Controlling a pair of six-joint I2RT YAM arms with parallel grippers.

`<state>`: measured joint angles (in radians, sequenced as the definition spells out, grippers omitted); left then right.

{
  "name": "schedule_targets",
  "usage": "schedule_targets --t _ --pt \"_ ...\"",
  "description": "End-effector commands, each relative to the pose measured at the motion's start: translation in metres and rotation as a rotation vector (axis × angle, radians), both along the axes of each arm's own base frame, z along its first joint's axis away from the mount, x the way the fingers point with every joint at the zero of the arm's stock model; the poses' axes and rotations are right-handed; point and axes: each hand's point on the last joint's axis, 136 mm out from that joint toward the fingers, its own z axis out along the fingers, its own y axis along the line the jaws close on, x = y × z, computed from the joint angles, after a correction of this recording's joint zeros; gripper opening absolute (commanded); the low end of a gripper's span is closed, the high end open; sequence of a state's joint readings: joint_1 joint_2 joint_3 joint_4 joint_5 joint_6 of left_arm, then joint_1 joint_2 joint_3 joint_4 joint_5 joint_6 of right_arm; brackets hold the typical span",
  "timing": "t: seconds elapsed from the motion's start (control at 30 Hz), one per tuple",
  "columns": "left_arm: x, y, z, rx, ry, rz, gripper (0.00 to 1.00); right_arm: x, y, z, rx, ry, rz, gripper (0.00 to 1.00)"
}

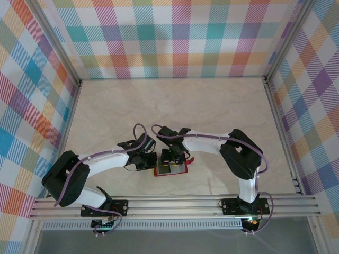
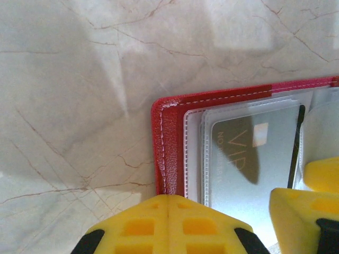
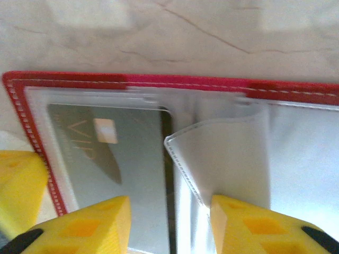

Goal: Take the credit cards out of the card holder

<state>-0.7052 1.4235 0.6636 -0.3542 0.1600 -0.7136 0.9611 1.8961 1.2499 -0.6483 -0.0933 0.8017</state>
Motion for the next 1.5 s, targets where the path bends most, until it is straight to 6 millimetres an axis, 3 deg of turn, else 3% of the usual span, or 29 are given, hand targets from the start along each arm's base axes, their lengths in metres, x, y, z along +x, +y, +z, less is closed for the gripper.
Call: schedule_targets --t 0.0,0.83,0.93,1.27,1.37,1.47 --pt "-0.001 0.003 0.005 0.01 -0.004 -0.013 0.03 -0.002 -0.019 0.005 -0.11 -0.024 0.025 0.48" --pt "0.005 -0.003 0.018 0.001 -0.016 -0.03 0.04 0.017 -0.091 0.032 -0.438 -0.188 0.044 0.47" --pt "0.007 -0.005 0.025 -0.006 -0.028 -0.033 0.04 0.016 -0.081 0.036 -0.363 -0.194 0.047 0.41" --pt "0.007 -0.03 0.046 -0.124 -0.032 -0.065 0.03 0.003 -0.006 0.042 0.161 -0.062 0.016 0.21" --pt "0.003 -0.042 0.048 -0.168 -0.02 -0.085 0.02 0.002 0.004 0.04 0.209 -0.032 0.018 0.08" --pt "0.001 -0.045 0.043 -0.165 -0.007 -0.094 0.01 0.002 0.007 0.035 0.212 -0.017 0.018 0.04"
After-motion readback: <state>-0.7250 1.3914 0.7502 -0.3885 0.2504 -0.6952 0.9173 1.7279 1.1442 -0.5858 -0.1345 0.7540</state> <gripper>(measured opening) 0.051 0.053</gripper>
